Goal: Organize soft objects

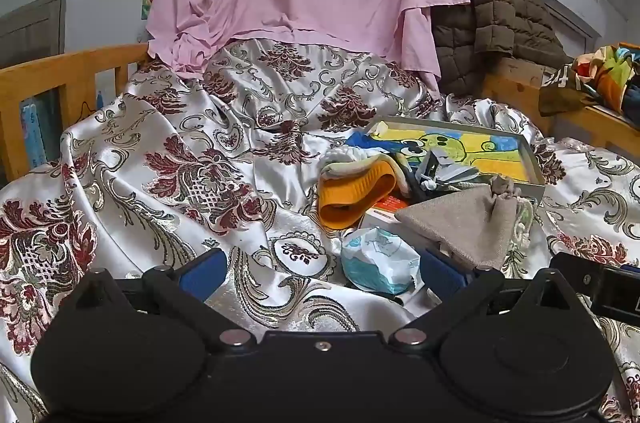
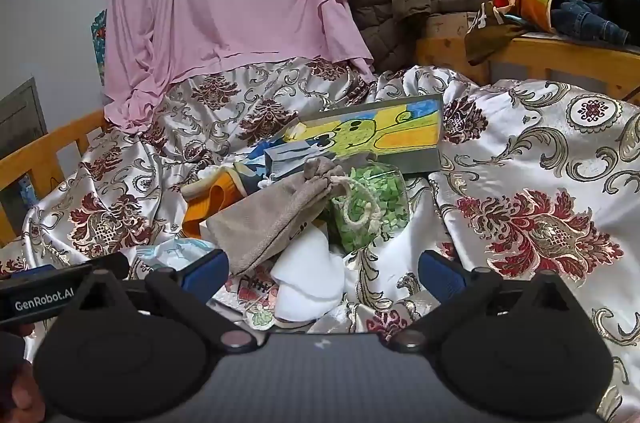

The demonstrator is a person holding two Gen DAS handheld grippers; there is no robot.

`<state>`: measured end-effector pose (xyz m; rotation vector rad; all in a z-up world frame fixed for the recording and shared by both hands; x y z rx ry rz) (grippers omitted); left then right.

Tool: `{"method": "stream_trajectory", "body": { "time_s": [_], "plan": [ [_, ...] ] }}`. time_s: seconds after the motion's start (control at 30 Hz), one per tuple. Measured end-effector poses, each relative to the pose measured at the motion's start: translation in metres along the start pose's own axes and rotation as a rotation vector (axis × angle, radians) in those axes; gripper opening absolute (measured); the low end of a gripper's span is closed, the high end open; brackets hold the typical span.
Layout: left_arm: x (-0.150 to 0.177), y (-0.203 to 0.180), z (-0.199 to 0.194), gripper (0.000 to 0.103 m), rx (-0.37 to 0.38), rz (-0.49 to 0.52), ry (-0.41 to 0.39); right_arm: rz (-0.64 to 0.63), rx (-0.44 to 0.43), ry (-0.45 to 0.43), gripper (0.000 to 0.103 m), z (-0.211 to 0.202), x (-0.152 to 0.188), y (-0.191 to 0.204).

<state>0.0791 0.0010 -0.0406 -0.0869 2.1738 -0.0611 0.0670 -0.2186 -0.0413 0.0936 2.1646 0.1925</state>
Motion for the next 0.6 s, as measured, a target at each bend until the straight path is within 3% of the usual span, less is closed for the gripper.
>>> {"method": "stream_trajectory", "body": {
  "time_s": [0.6],
  "plan": [
    [0.0,-0.0013,0.0015,0.102,0.002,0.002,0.002,0.004,-0.002,0.0,0.103,0.0032,0.0,-0.0009]
  ]
}}
Point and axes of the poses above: each gripper's, at about its wrist camera, not at the fingertips, and z roughly the way its jaws point, y to its left, x to its underside, the point moved 9 cm from there along z, roughly the way its jaws point, and after that the axes turned 9 degrees about y, right-handed, at the moved point
